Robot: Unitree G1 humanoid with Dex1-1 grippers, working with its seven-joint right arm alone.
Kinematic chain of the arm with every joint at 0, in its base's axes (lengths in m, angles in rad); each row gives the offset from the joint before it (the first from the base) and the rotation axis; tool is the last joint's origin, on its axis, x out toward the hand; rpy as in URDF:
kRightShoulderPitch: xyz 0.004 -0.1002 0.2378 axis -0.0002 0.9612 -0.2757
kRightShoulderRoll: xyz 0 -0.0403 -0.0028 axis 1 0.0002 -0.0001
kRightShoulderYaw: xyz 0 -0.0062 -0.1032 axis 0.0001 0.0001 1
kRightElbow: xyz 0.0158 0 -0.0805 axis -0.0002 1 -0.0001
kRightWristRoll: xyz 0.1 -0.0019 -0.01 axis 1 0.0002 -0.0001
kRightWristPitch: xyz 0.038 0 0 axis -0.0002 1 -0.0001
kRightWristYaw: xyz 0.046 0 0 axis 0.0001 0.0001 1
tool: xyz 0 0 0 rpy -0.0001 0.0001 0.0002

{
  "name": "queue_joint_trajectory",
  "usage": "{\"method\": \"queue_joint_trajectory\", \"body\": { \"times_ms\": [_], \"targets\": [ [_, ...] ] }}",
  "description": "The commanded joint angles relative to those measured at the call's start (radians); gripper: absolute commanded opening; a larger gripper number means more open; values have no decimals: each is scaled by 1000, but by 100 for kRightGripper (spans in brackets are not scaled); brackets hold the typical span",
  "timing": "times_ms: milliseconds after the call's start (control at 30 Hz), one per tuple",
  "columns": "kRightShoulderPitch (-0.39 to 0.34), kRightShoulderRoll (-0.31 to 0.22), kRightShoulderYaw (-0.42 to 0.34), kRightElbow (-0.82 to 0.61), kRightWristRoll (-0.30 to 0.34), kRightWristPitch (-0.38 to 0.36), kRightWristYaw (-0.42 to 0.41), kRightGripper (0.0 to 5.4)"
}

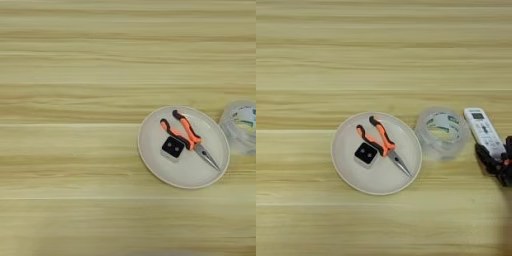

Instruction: Move the objects on the table

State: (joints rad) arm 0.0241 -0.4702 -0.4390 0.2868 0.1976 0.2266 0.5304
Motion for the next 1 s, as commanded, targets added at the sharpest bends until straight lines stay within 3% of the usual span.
{"method": "queue_joint_trajectory", "body": {
  "times_ms": [33,467,500,1000],
  "targets": [
    [-22,-44,12,-33,-4,-13,-14,297],
    [-18,-47,20,-41,-2,-1,-17,297],
    [-19,-47,20,-41,-2,-1,-18,333],
    [-5,-45,8,-88,18,9,-29,480]
  ]
}}
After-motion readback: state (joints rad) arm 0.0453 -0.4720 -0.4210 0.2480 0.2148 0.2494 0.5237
